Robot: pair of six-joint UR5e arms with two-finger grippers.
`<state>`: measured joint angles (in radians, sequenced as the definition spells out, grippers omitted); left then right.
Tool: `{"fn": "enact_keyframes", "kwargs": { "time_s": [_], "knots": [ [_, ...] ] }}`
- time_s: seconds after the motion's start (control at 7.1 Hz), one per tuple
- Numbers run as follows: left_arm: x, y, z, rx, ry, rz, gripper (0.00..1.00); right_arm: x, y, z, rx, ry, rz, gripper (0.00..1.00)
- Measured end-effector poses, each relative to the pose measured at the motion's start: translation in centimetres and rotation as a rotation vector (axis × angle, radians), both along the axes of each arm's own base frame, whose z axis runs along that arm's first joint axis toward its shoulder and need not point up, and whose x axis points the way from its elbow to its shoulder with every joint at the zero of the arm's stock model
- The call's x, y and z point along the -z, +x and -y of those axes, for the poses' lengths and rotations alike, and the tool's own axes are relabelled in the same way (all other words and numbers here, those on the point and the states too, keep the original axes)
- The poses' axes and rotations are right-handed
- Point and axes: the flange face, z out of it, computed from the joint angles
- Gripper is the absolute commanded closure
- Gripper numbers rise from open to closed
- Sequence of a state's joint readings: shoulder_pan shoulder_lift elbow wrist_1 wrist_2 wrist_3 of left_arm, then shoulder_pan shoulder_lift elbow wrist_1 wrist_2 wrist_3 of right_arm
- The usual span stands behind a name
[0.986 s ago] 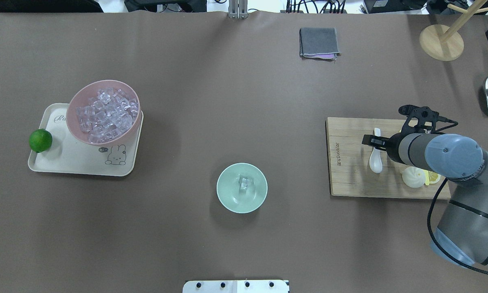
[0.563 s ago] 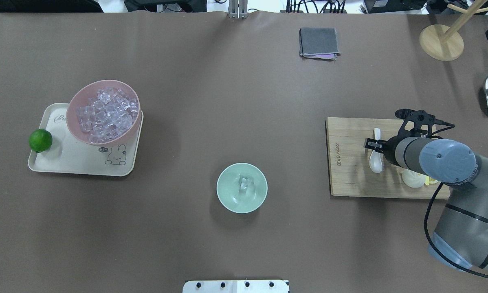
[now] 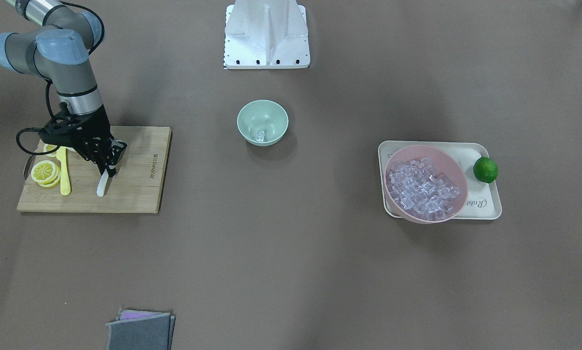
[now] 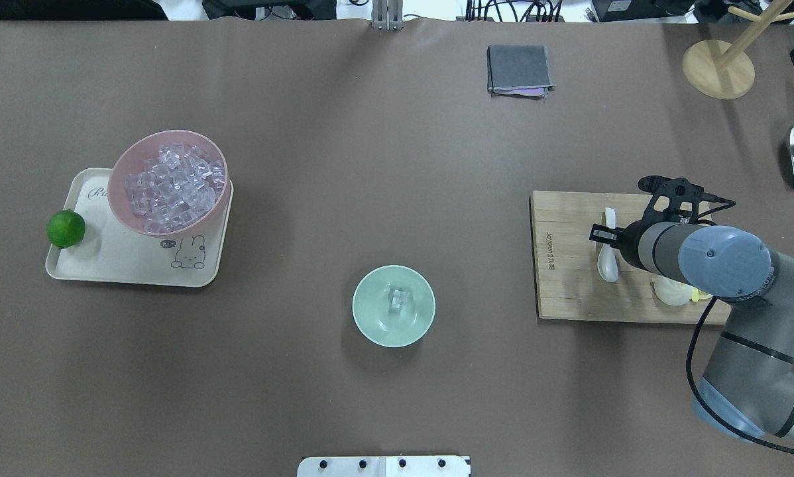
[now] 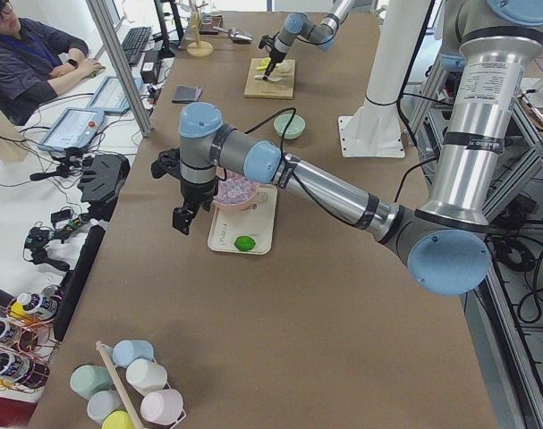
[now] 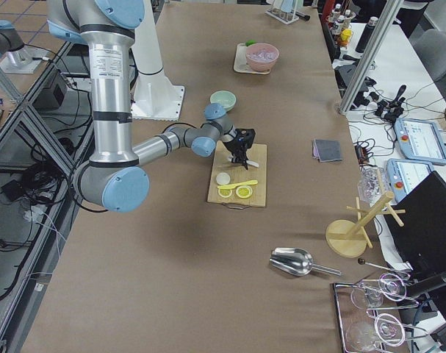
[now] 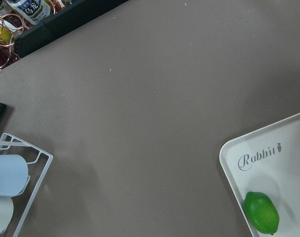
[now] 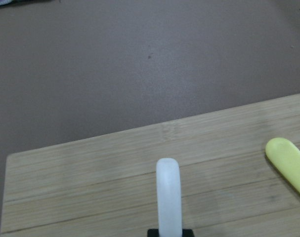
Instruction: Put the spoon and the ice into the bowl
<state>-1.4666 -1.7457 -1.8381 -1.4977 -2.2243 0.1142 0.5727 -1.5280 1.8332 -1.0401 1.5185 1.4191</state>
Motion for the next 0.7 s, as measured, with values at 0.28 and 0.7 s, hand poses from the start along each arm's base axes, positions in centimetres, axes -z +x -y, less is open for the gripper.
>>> {"fn": "enact_keyframes", "kwargs": {
  "time_s": [0.28, 0.7],
  "knots": [
    [-0.5, 0.0, 0.0, -0.002, -0.016, 0.0, 0.02, 6.6, -1.0, 0.6, -0.022, -0.045, -0.026, 1.0],
    [-2.9, 0.1, -1.3, -0.018, -0.059, -0.019, 0.02, 15.6, -4.8, -0.9, -0.169, -0.216, 0.002, 1.0]
  ]
}}
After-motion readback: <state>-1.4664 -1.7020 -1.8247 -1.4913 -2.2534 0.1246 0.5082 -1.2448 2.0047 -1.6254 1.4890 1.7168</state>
